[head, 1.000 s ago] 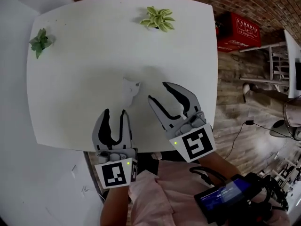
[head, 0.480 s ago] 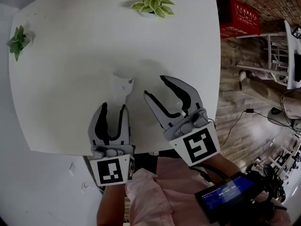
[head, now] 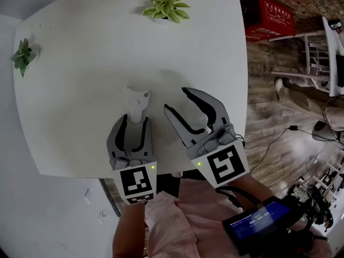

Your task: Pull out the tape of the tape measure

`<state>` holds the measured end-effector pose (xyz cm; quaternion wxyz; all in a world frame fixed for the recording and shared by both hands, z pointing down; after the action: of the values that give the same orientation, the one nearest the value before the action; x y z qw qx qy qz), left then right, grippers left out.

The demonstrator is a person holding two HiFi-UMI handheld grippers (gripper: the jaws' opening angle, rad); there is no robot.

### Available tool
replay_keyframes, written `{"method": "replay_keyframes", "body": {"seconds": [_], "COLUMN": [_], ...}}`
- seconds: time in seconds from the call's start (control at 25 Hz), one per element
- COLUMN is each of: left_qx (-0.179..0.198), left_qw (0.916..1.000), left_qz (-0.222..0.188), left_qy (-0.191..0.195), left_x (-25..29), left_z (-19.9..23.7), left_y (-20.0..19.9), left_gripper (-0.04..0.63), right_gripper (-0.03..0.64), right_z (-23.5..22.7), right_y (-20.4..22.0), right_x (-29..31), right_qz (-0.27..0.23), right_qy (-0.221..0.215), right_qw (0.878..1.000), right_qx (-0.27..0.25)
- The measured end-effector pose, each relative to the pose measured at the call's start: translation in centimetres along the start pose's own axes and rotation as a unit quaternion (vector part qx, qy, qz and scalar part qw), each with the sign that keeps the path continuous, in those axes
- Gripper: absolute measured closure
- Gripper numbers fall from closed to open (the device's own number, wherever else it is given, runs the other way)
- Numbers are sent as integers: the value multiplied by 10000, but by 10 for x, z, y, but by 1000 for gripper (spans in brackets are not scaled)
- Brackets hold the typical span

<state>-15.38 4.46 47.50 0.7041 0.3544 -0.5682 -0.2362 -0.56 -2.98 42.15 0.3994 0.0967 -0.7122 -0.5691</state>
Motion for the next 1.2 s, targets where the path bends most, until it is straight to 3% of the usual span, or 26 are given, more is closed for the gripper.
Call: {"method": "replay_keyframes", "body": {"seconds": [0.24, 0.36, 0.44, 0.6, 0.84, 1.2], "left_qx": [-192, -297, -460, -699, -915, -727], "left_qw": [9990, 9987, 9980, 9967, 9957, 9942], "left_qz": [390, 405, 416, 413, -18, -779], "left_qy": [-88, -112, -102, 100, 163, 161], "left_x": [6, 6, 5, 3, -1, -26], "left_z": [3, 6, 10, 15, 20, 20], "left_y": [1, 0, 0, -1, -6, -39], "left_gripper": [402, 405, 458, 466, 468, 468], "right_gripper": [423, 423, 423, 423, 422, 419], "right_z": [-5, -6, -6, -2, 3, 16], "right_y": [-12, -16, -18, -22, -20, -31], "right_x": [-8, -10, -12, -13, -5, 10], "right_qz": [-146, -194, -210, -211, -49, -12], "right_qy": [5, 5, -23, -151, -437, -1123], "right_qw": [9999, 9998, 9998, 9996, 9985, 9898], "right_qx": [18, 46, 62, 88, 334, 874]}}
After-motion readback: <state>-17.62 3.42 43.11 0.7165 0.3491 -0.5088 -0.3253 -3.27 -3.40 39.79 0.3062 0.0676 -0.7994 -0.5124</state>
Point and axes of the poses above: the fingertips, and each gripper's own axes: x forward along the fingers, z to its left, y out of its underside, the point moved 8 cm from there along -x, backward along the fingers, and after that the axes turned 5 degrees about y, right-handed, at the moved point
